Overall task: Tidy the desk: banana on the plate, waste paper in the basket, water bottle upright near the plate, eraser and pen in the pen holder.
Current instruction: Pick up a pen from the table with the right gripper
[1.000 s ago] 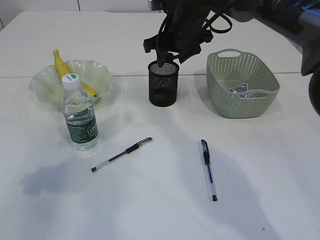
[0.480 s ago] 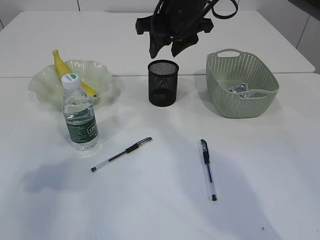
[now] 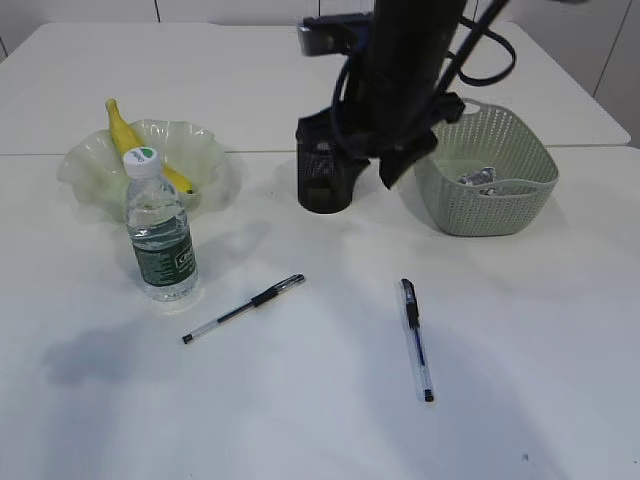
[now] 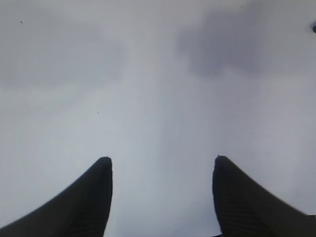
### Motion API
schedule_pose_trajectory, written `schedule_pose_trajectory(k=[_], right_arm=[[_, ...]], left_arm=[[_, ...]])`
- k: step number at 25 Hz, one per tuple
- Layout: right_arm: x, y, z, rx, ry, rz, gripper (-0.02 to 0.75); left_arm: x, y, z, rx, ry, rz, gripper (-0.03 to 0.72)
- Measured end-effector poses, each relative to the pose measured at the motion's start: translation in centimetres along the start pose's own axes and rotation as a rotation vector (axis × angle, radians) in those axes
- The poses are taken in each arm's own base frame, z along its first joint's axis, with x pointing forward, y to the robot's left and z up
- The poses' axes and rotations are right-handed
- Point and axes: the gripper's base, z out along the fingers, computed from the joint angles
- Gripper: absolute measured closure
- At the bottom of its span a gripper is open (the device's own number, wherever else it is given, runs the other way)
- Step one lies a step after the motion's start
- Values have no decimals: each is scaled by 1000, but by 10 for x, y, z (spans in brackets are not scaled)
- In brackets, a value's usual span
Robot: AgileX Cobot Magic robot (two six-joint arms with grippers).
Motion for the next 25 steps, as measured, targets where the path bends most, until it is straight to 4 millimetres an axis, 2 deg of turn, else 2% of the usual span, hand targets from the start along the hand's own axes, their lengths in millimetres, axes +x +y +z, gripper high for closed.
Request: schedule_pose_trajectory(k=[8,11,14,20,25], right_arm=[[65,-7,4,36,173,-6,349],[84,-10,17,50,245,18,350],[90,-11,30,53,226,76,350],[80,-10,38,43,110,195,351],[81,-13,66,95,162,211,351]], left_arm=[[0,0,0,0,0,0,241],[0,0,0,2,0,-1,241],[0,0,0,3,1,-2,241],[0,0,0,5,0,-3,241],[0,0,0,5,-3,-3,241]])
